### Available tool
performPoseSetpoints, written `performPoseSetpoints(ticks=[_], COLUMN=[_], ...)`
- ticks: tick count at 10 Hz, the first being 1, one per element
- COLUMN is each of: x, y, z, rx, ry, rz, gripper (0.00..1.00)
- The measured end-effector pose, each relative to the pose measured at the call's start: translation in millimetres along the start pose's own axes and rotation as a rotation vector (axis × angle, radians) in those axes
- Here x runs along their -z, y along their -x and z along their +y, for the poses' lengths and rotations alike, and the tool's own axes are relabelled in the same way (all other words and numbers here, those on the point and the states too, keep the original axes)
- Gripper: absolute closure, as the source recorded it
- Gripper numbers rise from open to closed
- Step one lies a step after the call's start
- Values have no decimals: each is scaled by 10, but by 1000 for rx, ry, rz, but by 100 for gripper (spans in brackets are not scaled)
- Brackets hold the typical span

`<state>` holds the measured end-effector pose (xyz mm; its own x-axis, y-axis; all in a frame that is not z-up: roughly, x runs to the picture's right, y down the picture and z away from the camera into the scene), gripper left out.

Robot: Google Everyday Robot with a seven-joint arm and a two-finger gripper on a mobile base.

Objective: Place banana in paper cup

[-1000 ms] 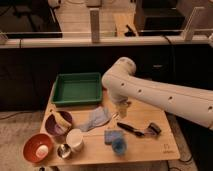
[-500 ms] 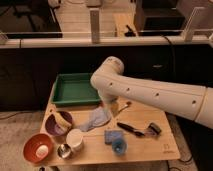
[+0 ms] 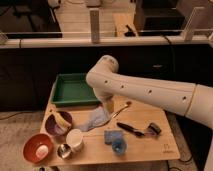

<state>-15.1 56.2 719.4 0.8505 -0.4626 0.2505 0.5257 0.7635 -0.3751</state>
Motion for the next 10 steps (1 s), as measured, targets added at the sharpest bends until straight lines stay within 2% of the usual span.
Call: performPoseSetpoints(ticks=[4, 7, 10], x=[-70, -123, -189], y=[97, 297, 334], z=[-133, -312, -374], rx=[29, 69, 89], ry=[-7, -17, -23], rz=[-18, -35, -49], gripper=[20, 20, 20])
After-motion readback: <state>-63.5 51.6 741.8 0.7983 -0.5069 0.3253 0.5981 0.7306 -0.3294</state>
